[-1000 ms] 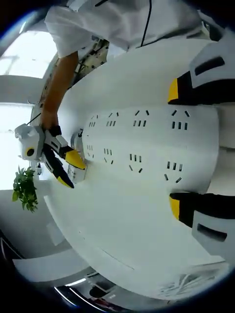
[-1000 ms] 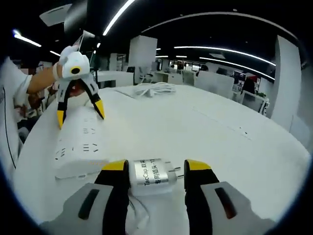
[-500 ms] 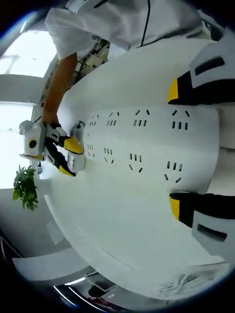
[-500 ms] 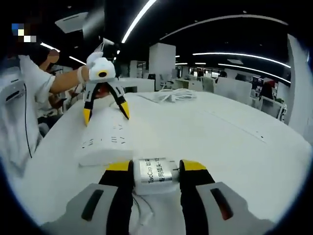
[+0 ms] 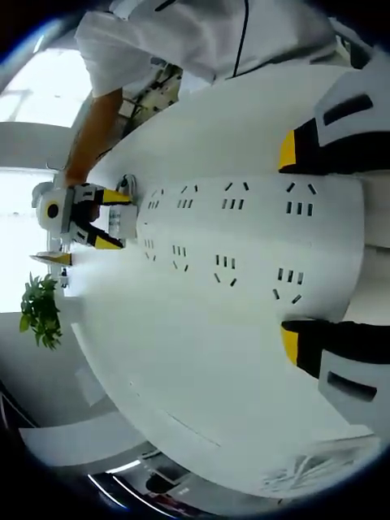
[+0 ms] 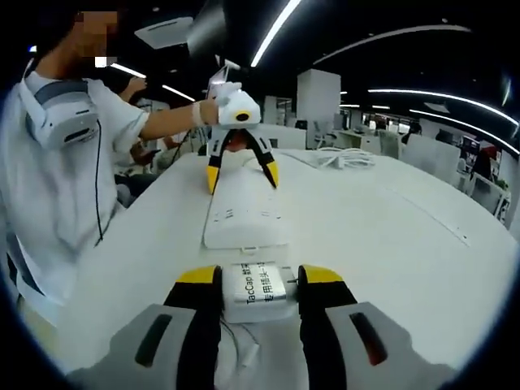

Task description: Straighten the power strip on the desk, plug the charger into it

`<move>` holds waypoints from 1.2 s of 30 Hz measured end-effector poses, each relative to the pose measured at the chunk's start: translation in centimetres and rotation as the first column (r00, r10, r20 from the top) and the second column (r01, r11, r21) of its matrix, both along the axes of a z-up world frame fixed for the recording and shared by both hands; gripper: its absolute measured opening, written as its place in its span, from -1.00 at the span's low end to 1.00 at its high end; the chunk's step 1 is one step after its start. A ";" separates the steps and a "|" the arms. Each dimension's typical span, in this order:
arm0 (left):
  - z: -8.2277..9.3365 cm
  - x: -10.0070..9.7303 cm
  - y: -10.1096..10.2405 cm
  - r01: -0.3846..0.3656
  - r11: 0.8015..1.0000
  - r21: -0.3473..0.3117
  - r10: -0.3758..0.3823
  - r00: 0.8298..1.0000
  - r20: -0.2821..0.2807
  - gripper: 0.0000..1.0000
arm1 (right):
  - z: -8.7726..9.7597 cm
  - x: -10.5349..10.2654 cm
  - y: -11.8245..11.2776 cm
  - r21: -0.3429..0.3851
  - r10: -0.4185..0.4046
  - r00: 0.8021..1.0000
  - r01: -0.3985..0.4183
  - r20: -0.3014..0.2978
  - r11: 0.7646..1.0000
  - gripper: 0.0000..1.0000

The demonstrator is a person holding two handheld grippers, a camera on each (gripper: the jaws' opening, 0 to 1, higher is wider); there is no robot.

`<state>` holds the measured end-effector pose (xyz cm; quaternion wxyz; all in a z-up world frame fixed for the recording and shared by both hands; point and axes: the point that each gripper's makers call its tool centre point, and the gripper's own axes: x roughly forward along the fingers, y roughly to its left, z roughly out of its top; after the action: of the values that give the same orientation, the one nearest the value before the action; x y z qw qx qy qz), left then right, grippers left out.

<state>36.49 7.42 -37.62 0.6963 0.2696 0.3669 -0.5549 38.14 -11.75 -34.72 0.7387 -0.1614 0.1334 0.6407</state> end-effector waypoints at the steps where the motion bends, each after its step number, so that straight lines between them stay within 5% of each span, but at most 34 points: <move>1: 0.0 0.0 0.0 0.000 1.000 0.001 0.000 1.000 0.000 0.46 | 0.0 0.0 0.1 -0.006 -0.003 1.000 0.003 0.003 1.000 -0.27; 7: 0.0 0.0 0.1 0.001 1.000 0.013 -0.001 1.000 -0.001 0.46 | 0.3 0.5 -0.3 -0.105 -0.105 0.994 0.106 0.016 0.989 -0.20; 9: 0.0 0.5 0.4 0.000 1.000 0.017 0.000 1.000 -0.003 0.46 | 1.9 0.7 -0.8 -0.080 -0.204 0.979 0.205 0.018 0.975 -0.10; 11: 0.0 0.9 0.7 0.000 1.000 0.017 0.000 1.000 -0.003 0.46 | 3.5 0.9 -1.9 -0.058 -0.338 0.940 0.341 0.052 0.938 0.01; 14: 0.0 1.4 1.0 0.000 1.000 0.016 0.000 1.000 -0.003 0.46 | 3.9 0.6 -3.4 -0.026 -0.544 0.839 0.545 0.036 0.838 0.19; 16: 0.0 1.5 1.0 -0.001 1.000 0.015 0.001 1.000 -0.003 0.46 | 3.5 0.1 -3.7 0.037 -0.684 0.723 0.689 -0.096 0.724 0.30; 18: 0.0 1.4 0.8 0.000 1.000 0.013 0.000 1.000 -0.002 0.46 | 2.0 -1.0 -3.4 0.015 -0.734 0.664 0.743 -0.143 0.669 0.38; 24: 0.0 0.9 0.5 -0.003 1.000 -0.002 0.003 1.000 0.005 0.46 | 1.0 0.1 -2.2 0.095 -0.883 0.467 0.883 -0.056 0.460 0.28; 26: 0.0 0.8 0.4 -0.004 1.000 -0.005 0.004 1.000 0.007 0.46 | 0.4 0.3 -2.4 0.066 -0.914 0.406 0.912 -0.013 0.404 0.18; 30: 0.1 0.9 0.5 -0.005 1.000 -0.010 0.005 1.000 0.009 0.46 | -0.1 0.9 -2.4 0.045 -0.938 0.345 0.937 0.033 0.346 0.08; 32: 0.1 1.1 0.6 -0.005 1.000 -0.014 0.006 1.000 0.010 0.47 | 0.0 1.1 -2.2 0.060 -0.941 0.337 0.939 0.032 0.339 0.09; 34: 0.1 1.0 0.5 -0.006 1.000 -0.016 0.006 1.000 0.011 0.47 | 0.0 1.4 -2.2 0.074 -0.952 0.303 0.950 0.039 0.305 0.09; 36: 0.1 0.8 0.4 -0.006 1.000 -0.016 0.006 1.000 0.012 0.47 | -0.3 1.6 -2.1 0.065 -0.953 0.300 0.951 0.048 0.303 0.04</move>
<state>37.31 7.82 -37.55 0.7022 0.2662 0.3590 -0.5541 39.76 -13.89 -35.04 0.9808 -0.0671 0.1665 0.0757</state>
